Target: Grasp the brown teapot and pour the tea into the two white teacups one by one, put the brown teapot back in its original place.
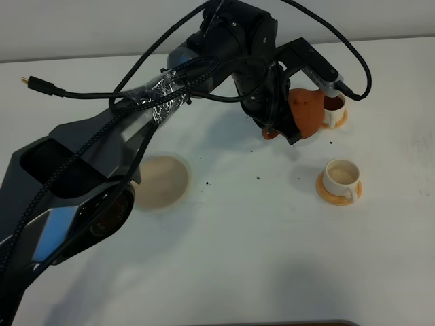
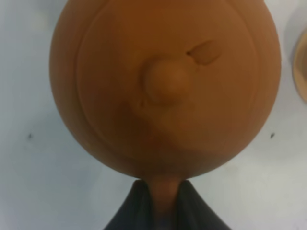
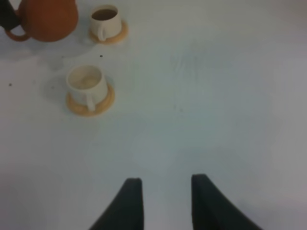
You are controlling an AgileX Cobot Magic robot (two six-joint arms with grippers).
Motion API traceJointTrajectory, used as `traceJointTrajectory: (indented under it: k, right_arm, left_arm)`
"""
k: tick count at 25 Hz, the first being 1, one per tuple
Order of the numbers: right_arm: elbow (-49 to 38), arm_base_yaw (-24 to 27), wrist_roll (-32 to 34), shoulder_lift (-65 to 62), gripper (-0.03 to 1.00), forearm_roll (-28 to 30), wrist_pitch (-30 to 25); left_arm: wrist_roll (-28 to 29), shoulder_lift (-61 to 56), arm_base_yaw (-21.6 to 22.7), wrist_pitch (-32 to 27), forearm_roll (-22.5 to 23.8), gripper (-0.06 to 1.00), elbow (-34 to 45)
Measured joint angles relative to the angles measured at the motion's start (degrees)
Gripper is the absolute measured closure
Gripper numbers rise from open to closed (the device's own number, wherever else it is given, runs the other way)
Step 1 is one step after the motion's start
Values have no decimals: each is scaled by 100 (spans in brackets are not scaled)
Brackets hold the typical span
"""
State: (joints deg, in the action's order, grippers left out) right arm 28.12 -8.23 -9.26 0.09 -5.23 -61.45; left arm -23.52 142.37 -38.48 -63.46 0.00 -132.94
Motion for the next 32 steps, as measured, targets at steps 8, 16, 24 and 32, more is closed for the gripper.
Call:
traceJointTrajectory:
  k: [8,16,24,32]
  right_arm:
    - [0,0,0,0,73,0,0]
    - [0,0,0,0,73,0,0]
    - [0,0,0,0,73,-2,0]
    - [0,0,0,0,73,-6,0]
  left_arm:
    - [59,266,-12,202,0,83,0]
    - [-844,211,-1,57,42,83,0]
    - [-2395,-349,-13,-464,114,83,-16]
    - [-2923,-863,-277,-464,787,83,-28]
